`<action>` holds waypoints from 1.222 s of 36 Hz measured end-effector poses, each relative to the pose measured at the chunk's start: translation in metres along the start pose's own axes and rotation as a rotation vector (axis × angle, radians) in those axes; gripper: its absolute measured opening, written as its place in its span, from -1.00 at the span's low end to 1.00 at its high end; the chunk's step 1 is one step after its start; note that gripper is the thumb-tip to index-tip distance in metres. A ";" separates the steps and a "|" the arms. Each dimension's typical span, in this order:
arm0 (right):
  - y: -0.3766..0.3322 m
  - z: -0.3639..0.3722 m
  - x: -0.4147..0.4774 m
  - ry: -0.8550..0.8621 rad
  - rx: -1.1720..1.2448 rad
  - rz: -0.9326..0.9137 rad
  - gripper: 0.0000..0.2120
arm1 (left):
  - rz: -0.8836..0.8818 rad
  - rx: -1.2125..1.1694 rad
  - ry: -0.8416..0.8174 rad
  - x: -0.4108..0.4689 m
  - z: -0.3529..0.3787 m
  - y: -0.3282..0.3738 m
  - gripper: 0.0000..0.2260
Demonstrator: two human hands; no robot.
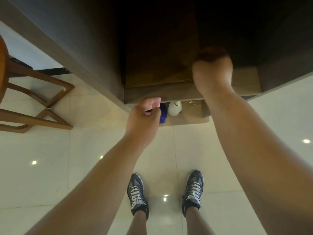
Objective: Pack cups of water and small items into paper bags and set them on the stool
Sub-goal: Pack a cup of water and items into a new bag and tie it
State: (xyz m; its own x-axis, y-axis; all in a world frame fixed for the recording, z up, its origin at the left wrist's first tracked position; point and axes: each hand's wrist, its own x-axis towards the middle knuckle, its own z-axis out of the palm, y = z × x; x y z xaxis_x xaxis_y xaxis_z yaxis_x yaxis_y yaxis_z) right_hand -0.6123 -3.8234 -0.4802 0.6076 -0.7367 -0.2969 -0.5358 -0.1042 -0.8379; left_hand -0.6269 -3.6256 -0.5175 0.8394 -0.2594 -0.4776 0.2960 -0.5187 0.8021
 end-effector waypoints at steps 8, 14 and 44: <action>0.042 -0.048 -0.029 -0.051 0.008 0.228 -0.88 | -0.291 -0.689 0.020 -0.001 -0.015 0.009 -0.45; 0.070 -0.067 -0.053 0.001 -0.031 0.321 -0.93 | -0.233 -0.382 0.024 0.000 -0.014 0.016 -0.56; 0.059 -0.210 -0.236 0.056 -0.165 0.559 -0.62 | -0.317 -0.026 -0.720 -0.197 -0.038 0.123 -0.74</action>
State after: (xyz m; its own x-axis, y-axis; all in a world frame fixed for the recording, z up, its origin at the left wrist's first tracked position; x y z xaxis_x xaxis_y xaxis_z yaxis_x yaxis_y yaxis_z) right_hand -0.9105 -3.7959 -0.3634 0.1764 -0.7437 -0.6448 -0.8533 0.2110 -0.4769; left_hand -0.7382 -3.6071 -0.3116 0.2137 -0.5713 -0.7924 0.4897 -0.6393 0.5929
